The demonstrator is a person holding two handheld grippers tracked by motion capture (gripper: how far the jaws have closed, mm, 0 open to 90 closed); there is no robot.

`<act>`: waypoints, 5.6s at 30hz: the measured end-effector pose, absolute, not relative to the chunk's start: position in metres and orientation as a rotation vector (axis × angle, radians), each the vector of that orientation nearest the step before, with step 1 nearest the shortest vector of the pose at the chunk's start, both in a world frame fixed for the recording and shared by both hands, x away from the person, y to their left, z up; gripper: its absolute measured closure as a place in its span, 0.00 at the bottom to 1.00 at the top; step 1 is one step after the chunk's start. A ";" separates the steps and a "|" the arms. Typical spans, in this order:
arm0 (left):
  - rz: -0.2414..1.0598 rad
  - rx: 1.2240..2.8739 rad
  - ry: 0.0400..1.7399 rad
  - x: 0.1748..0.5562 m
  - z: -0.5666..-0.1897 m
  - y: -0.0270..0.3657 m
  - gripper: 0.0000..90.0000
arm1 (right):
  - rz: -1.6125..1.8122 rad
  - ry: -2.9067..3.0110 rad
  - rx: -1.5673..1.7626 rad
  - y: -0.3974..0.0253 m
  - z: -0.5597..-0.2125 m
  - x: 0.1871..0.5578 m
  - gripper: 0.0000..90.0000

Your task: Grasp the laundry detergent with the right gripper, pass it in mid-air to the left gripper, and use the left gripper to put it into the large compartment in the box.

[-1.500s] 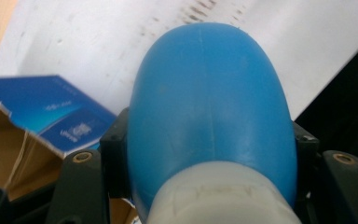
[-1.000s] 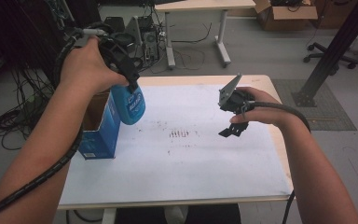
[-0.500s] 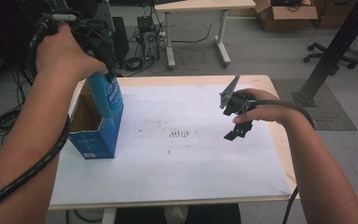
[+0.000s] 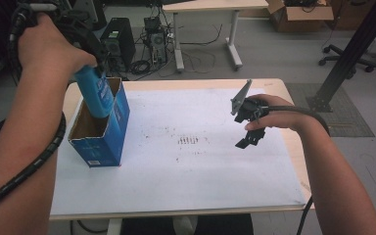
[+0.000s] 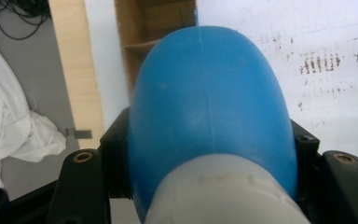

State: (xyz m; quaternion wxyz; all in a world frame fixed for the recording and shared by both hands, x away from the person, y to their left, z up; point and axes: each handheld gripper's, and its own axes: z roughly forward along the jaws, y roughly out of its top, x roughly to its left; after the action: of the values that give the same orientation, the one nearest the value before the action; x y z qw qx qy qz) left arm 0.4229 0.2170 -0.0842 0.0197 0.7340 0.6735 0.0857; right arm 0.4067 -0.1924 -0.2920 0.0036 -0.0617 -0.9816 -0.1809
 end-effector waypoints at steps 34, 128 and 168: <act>0.211 2.245 2.118 0.431 -0.125 0.258 0.42 | -0.549 -3.065 -0.191 -0.184 -0.295 0.410 0.04; 0.105 2.327 2.119 0.440 -0.289 0.268 0.41 | -0.508 -3.045 -0.228 -0.195 -0.315 0.399 0.04; 0.135 2.345 2.095 0.434 -0.255 0.264 0.26 | -0.583 -3.054 -0.251 -0.203 -0.308 0.395 0.04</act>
State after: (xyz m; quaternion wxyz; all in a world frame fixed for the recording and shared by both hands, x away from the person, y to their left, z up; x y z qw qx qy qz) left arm 0.4335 0.2639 -0.2547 -0.0028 0.7450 0.6657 0.0429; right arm 0.3952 -0.2026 -0.3083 0.0110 -0.0805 -0.9790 -0.1868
